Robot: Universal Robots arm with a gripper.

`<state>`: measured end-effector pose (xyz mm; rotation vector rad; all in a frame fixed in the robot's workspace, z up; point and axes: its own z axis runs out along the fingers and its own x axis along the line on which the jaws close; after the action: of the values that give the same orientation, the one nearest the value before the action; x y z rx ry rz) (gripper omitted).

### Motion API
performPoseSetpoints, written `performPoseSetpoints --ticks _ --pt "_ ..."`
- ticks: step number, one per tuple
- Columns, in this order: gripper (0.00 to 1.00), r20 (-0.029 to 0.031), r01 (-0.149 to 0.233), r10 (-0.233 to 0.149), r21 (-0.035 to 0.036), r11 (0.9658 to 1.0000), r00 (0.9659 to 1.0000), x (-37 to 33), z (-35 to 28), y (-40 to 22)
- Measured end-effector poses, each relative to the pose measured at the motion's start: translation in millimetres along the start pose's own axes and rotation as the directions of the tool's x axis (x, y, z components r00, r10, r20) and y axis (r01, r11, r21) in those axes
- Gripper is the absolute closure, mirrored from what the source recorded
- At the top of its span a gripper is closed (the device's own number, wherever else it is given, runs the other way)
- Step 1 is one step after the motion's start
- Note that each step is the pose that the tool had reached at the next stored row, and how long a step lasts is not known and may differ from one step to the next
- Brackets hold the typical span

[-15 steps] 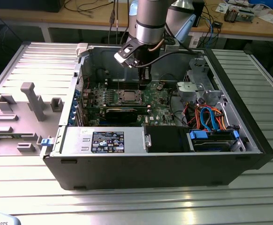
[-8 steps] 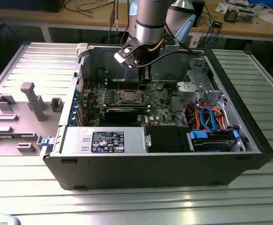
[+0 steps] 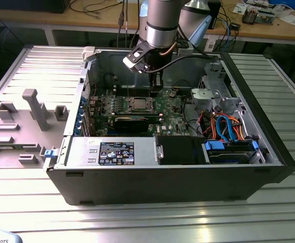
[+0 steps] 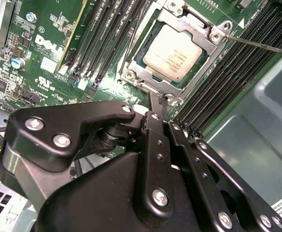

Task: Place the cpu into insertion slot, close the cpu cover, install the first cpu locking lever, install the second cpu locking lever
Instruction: 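Close the cpu cover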

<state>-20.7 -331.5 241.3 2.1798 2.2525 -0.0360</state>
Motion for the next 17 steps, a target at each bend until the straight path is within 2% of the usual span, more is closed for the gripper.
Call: performPoseSetpoints --ticks 8,13,17 --pt "0.89 0.0 0.003 -0.003 0.0 1.0 1.0 0.3 3.4 -6.9" --pt "0.89 0.0 0.008 -0.008 -0.0002 1.0 1.0 0.6 11.4 -10.0" --pt "0.89 0.0001 0.011 -0.011 -0.0002 0.9999 0.9999 0.9 14.4 -19.5"
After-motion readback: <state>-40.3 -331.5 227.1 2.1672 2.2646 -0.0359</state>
